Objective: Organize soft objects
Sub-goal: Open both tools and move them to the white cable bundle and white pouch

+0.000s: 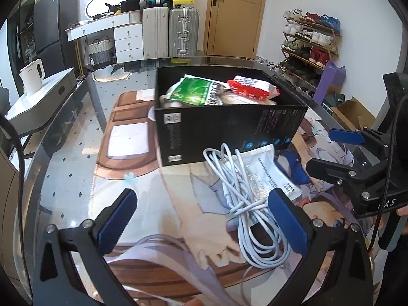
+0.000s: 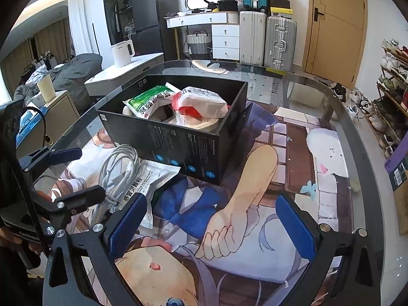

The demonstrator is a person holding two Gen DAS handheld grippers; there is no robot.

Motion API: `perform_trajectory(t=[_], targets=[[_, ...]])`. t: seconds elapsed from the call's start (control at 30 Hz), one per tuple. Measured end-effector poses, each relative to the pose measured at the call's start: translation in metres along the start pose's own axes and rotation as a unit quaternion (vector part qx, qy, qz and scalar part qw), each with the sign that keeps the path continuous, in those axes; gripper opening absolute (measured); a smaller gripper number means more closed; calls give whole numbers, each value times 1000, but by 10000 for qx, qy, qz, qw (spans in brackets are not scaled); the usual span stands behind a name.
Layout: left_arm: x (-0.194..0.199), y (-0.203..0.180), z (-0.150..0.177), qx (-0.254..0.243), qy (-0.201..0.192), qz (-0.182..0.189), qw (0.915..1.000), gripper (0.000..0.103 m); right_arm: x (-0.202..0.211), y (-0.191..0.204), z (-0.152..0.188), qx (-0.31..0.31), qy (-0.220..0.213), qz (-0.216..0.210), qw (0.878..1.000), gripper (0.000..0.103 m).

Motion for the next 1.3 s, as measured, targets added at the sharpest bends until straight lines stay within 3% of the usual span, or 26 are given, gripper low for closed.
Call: perform_trajectory(t=[0.17, 0.8, 1.3], targets=[[-4, 10, 11, -61, 113, -196, 9997, 103, -7, 4, 1, 3, 73, -30, 10000, 102], [-16, 28, 21, 38, 312, -356, 9989, 103, -47, 27, 3, -313, 492, -319, 9978, 102], [-16, 40, 22, -66, 391, -439, 9982, 103, -76, 44, -9, -216, 639, -190, 9975, 102]])
Point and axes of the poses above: each gripper's, at about its wrist camera, not at the fingertips, and x roughly against the way its jaws point, y to its left, z to its underside, the point moved 5 cm from there along -x, roughly the way its jaws point, and after that the axes turned 11 degrees about -z, right-handed, at the moved point
